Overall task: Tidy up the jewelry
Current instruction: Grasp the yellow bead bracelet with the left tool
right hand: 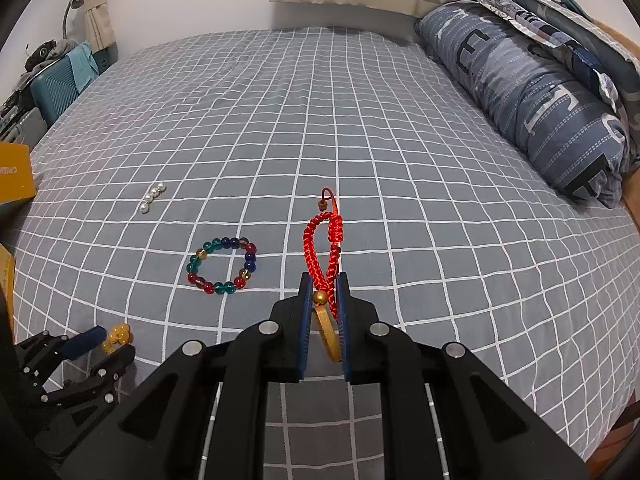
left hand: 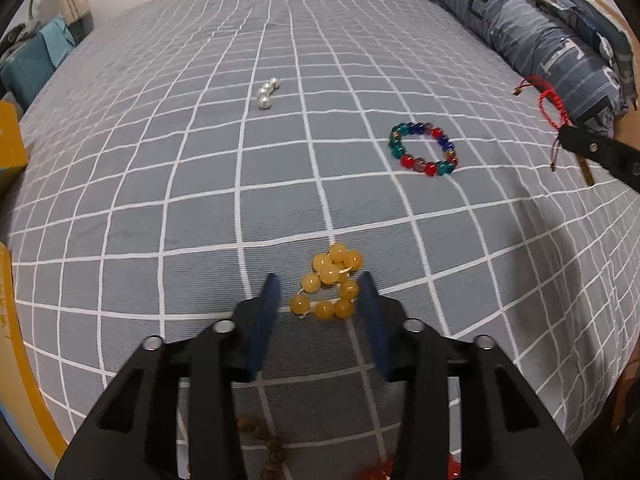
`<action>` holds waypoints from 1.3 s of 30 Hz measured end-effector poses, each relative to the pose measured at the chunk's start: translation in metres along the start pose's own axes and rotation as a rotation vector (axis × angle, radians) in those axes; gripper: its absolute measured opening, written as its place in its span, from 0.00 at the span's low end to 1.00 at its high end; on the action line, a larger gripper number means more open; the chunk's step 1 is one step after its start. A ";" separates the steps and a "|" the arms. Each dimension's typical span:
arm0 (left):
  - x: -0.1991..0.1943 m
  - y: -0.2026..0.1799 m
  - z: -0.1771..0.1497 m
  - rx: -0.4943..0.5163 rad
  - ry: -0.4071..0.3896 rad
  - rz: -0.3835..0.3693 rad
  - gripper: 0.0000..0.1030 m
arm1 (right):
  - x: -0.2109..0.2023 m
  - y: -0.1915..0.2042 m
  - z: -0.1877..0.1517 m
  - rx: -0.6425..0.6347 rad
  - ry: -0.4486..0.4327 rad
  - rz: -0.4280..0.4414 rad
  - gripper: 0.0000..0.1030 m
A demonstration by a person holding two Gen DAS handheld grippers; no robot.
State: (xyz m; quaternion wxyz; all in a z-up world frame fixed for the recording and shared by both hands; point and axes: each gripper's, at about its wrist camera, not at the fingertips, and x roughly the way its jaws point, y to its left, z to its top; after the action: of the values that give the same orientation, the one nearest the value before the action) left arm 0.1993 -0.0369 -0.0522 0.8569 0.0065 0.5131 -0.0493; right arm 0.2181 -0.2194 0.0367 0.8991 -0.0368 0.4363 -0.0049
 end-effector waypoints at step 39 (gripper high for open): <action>-0.071 0.037 0.022 -0.031 -0.083 -0.006 0.09 | -0.038 0.026 -0.001 0.002 -0.057 0.055 0.11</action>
State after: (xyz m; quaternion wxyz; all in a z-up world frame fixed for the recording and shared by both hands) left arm 0.1889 0.0041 0.0199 0.8773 -0.0103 0.4778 -0.0443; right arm 0.1932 -0.1922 0.0642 0.9110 -0.0238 0.4112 0.0203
